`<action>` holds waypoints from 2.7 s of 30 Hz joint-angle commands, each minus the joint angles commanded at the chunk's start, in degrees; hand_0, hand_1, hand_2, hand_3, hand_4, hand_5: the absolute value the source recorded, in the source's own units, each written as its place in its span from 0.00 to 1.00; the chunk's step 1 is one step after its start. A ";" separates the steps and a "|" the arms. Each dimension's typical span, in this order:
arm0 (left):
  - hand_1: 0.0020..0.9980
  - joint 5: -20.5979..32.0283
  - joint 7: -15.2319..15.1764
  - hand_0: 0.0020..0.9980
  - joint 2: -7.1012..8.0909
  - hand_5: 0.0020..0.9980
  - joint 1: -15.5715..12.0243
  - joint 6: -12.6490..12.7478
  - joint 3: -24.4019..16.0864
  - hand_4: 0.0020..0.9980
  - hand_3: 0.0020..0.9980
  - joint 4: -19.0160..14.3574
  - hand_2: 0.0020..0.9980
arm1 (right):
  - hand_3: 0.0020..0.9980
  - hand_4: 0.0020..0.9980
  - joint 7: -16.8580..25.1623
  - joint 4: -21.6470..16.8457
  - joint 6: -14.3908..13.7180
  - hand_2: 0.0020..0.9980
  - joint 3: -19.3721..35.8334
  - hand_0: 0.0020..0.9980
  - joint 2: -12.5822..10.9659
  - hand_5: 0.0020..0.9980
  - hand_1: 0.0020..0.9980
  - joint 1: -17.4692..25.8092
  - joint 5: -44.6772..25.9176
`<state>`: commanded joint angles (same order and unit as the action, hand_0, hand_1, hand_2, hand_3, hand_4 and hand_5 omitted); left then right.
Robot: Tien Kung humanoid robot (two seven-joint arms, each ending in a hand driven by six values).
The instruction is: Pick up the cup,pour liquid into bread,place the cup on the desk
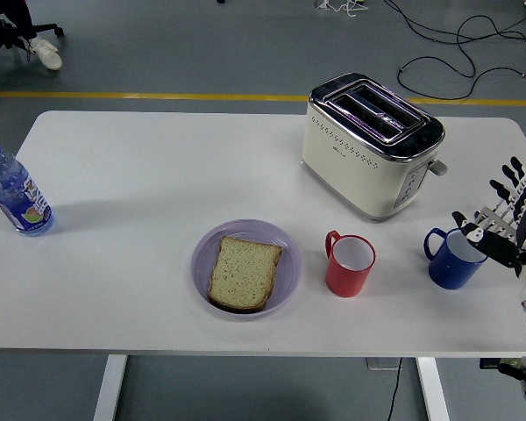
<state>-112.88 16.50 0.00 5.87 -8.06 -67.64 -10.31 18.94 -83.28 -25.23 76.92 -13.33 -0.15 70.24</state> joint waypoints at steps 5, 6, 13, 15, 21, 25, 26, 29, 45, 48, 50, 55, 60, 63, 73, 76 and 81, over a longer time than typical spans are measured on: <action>0.69 0.24 -0.01 0.66 0.00 0.89 0.04 0.03 0.29 0.29 0.59 0.00 0.71 | 0.86 0.81 -0.92 -3.30 1.28 0.87 3.48 0.84 0.03 0.10 0.79 0.11 -6.65; 0.69 0.29 0.00 0.66 0.00 0.89 0.06 0.04 0.41 0.29 0.59 0.00 0.71 | 0.86 0.81 -1.43 -4.24 2.03 0.87 4.45 0.84 0.11 0.10 0.79 0.10 -8.57; 0.69 0.40 0.06 0.66 0.00 0.89 0.09 0.04 0.61 0.29 0.59 0.00 0.71 | 0.75 0.76 -4.72 -7.14 4.45 0.75 10.97 0.75 0.87 0.15 0.71 -0.15 -24.63; 0.69 0.45 0.06 0.66 0.00 0.89 0.11 0.03 0.67 0.30 0.59 0.00 0.71 | 0.60 0.70 -7.39 -6.69 7.09 0.65 13.69 0.67 1.37 0.12 0.62 -0.29 -29.47; 0.69 0.93 0.06 0.66 0.00 0.89 0.12 0.10 1.09 0.30 0.59 0.00 0.71 | 0.59 0.69 -14.00 -4.62 12.24 0.63 19.82 0.63 2.40 0.12 0.58 -0.53 -43.98; 0.69 1.19 0.07 0.66 0.00 0.89 0.13 0.12 1.38 0.30 0.59 0.00 0.71 | 0.59 0.69 -15.41 -3.43 13.50 0.63 22.00 0.63 2.82 0.12 0.58 -0.55 -51.70; 0.69 1.21 0.08 0.66 0.00 0.89 0.13 0.11 1.40 0.30 0.59 0.00 0.71 | 0.59 0.68 -15.54 -3.30 13.60 0.62 22.21 0.61 2.87 0.10 0.55 -0.54 -52.30; 0.69 1.12 0.07 0.66 0.00 0.89 0.17 0.12 1.41 0.30 0.59 0.00 0.71 | 0.59 0.68 -16.05 -2.65 13.75 0.62 23.01 0.61 3.12 0.10 0.55 -0.50 -54.13; 0.69 0.63 0.00 0.66 0.00 0.90 0.05 0.15 1.02 0.29 0.59 0.00 0.71 | 0.58 0.64 -17.17 -2.04 13.88 0.61 23.90 0.59 3.56 0.07 0.53 -0.58 -56.23; 0.69 0.52 0.02 0.66 0.00 0.90 0.01 0.09 0.93 0.29 0.59 0.00 0.71 | 0.58 0.64 -17.37 -1.87 13.59 0.61 23.87 0.59 3.70 0.07 0.53 -0.59 -56.10; 0.69 0.46 0.02 0.66 0.00 0.90 0.01 0.07 0.89 0.29 0.59 0.00 0.71 | 0.58 0.62 -17.50 -1.77 13.36 0.61 23.87 0.59 3.74 0.05 0.53 -0.60 -55.97; 0.69 0.57 0.00 0.66 0.00 0.90 0.05 0.06 1.01 0.29 0.59 0.00 0.71 | 0.58 0.62 -17.52 -1.54 12.99 0.61 23.78 0.59 3.82 0.05 0.53 -0.58 -55.90; 0.69 0.81 0.07 0.66 0.00 0.90 0.02 0.03 1.01 0.29 0.59 0.00 0.71 | 0.58 0.60 -17.62 -1.14 12.57 0.60 23.35 0.59 3.93 0.03 0.52 -0.80 -56.03; 0.69 0.79 0.11 0.66 0.00 0.90 0.02 -0.01 0.99 0.30 0.59 0.00 0.71 | 0.58 0.60 -17.78 -0.96 12.41 0.60 23.14 0.59 4.03 0.03 0.52 -0.95 -55.86; 0.69 0.72 0.15 0.66 0.00 0.90 0.08 0.13 1.05 0.29 0.59 0.00 0.71 | 0.58 0.60 -18.35 -0.25 12.29 0.60 22.81 0.58 4.50 0.03 0.52 -1.15 -55.34; 0.69 0.57 0.15 0.66 0.00 0.90 0.05 0.15 0.97 0.29 0.59 0.00 0.71 | 0.58 0.60 -18.44 -0.17 12.35 0.60 22.69 0.58 4.46 0.03 0.52 -1.22 -55.22; 0.69 0.20 0.17 0.66 0.00 0.90 -0.30 0.05 0.95 0.29 0.59 0.00 0.71 | 0.58 0.59 -18.54 -0.06 12.69 0.60 22.29 0.58 4.31 0.02 0.52 -1.25 -55.10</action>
<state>-112.69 16.67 0.00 5.57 -8.01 -66.69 -10.31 0.39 -83.33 -12.55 99.20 -9.02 -1.41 15.13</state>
